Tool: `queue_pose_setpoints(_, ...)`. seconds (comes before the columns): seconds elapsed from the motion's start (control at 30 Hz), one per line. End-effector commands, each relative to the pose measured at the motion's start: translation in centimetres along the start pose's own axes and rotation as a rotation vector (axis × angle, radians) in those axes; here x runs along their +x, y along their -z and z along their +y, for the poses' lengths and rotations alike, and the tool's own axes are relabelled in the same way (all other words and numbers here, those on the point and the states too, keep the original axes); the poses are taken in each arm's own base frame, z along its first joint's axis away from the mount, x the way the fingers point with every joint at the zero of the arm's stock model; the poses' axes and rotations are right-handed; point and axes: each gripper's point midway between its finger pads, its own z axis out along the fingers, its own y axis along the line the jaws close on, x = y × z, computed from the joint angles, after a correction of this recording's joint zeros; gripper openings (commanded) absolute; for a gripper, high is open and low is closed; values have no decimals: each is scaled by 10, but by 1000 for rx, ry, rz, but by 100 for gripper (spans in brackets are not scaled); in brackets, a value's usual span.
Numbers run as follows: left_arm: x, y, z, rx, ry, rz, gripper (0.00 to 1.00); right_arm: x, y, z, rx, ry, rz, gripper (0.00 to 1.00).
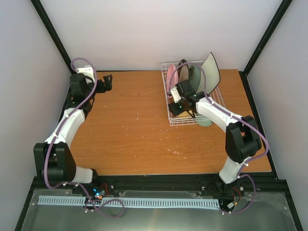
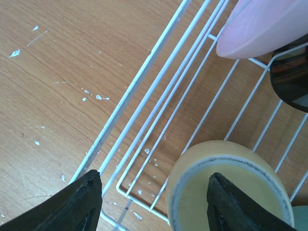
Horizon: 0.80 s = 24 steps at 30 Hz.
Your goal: Load the mixed dishes into the dish rack
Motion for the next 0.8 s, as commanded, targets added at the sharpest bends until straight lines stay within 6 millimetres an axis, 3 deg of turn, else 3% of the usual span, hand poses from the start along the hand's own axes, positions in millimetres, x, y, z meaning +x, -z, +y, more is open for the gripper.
queue_pose_setpoints(0.0,-14,6,-3,12,-22,-42,100,26,1,-4,30,0,102,61)
queue_pose_setpoints(0.27,-20,7,-2,6,-30,-62,100,29,4,-14,93,-4,98,66)
queue_pose_setpoints(0.37,-21,7,-1,2,-30,-62,100,23,6,-19,122,-7,80,72)
queue_pose_setpoints(0.5,-24,7,-2,2,-38,-66,100,7,17,-27,170,-30,-2,83)
queue_pose_setpoints(0.67,-26,6,-2,2,-44,-66,100,-11,33,-25,160,-69,-98,84)
queue_pose_setpoints(0.77,-29,7,-3,3,-44,-73,100,-27,52,-21,131,-102,-193,84)
